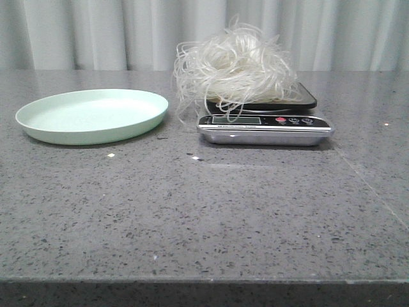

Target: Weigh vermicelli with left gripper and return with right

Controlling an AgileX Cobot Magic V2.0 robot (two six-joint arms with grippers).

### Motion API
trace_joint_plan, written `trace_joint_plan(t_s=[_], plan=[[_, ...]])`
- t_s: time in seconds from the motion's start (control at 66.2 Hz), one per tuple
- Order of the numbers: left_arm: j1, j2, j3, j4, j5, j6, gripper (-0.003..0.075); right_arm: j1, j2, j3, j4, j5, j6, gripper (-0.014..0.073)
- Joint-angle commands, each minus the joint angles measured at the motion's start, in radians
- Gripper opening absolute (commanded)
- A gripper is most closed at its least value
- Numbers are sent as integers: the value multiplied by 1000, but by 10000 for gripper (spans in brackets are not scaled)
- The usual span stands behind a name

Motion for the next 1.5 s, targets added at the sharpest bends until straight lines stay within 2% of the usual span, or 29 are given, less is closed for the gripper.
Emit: trace_joint_plan(t_s=[0.0, 0.166, 0.287, 0.559, 0.71, 0.922, 1.27, 1.33, 1.375, 1.481], plan=[[-4, 11, -26, -10, -83, 1, 127, 68, 99, -139, 3, 0, -2, 579], [-4, 11, -26, -10, -83, 1, 127, 207, 298, -368, 3, 68, -30, 579], [-4, 11, -26, -10, -83, 1, 127, 267, 458, -554, 3, 132, -36, 579], [-4, 11, -26, -10, -82, 1, 127, 279, 847, -980, 2, 419, -37, 579], [-4, 11, -26, -10, -82, 1, 127, 279, 995, -1133, 2, 545, -37, 579], [-4, 11, -26, -10, -82, 1, 127, 284, 1133, -1243, -17, 626, -38, 579], [-4, 11, -26, -10, -82, 1, 127, 285, 1247, -1253, -69, 722, -38, 568], [-4, 11, -26, -10, -82, 1, 127, 285, 1254, -1253, -69, 739, -38, 506], [-4, 11, -26, -10, -82, 1, 127, 285, 1256, -1253, -69, 745, -38, 426], [-4, 11, -26, -10, -80, 1, 127, 285, 1256, -1256, -69, 755, -40, 123]])
